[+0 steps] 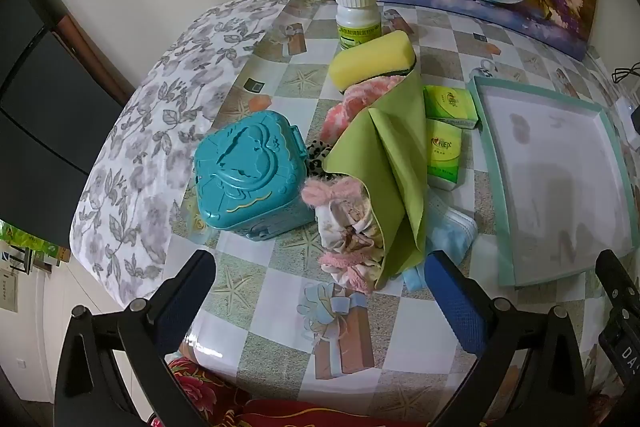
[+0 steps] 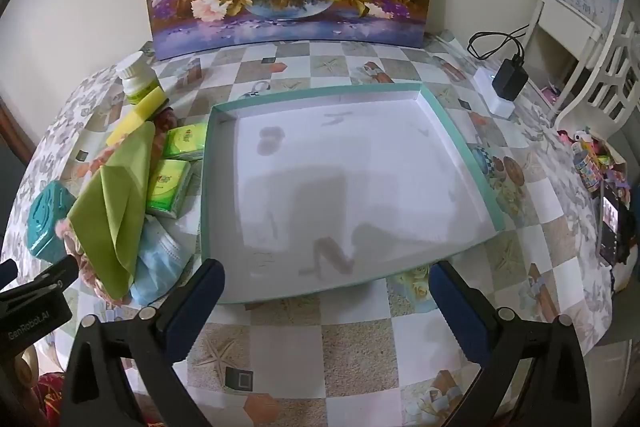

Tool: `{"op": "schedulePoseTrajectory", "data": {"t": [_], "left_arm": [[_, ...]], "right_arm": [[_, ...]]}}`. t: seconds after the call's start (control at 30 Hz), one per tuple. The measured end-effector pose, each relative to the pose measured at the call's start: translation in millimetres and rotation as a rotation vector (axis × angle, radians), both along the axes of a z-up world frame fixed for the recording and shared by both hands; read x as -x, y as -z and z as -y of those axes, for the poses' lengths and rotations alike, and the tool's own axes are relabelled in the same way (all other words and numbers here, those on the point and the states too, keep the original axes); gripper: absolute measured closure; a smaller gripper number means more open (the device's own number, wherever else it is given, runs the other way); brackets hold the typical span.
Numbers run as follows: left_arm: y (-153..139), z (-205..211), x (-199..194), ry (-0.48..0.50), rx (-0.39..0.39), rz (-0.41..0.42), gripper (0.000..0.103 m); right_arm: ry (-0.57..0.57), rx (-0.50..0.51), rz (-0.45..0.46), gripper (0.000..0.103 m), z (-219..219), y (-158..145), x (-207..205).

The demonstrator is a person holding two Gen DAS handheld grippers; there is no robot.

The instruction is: Organize soft objects

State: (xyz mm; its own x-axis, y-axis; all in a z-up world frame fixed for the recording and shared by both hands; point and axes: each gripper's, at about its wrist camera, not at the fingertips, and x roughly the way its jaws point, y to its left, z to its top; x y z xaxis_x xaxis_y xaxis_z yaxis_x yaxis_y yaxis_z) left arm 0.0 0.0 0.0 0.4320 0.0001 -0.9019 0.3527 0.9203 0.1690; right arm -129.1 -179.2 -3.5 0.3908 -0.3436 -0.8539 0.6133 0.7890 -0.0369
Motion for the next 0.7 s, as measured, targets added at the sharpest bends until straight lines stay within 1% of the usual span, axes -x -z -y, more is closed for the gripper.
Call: {"op": "schedulePoseTrajectory", "data": {"t": [0.7], "left_arm": [[-0.1,0.3,-0.2,-0.002,0.001,0.001,0.000]], "right_arm": [[-0.013,0.013,-0.007,0.000,-2.3,0.6,-1.2]]}}
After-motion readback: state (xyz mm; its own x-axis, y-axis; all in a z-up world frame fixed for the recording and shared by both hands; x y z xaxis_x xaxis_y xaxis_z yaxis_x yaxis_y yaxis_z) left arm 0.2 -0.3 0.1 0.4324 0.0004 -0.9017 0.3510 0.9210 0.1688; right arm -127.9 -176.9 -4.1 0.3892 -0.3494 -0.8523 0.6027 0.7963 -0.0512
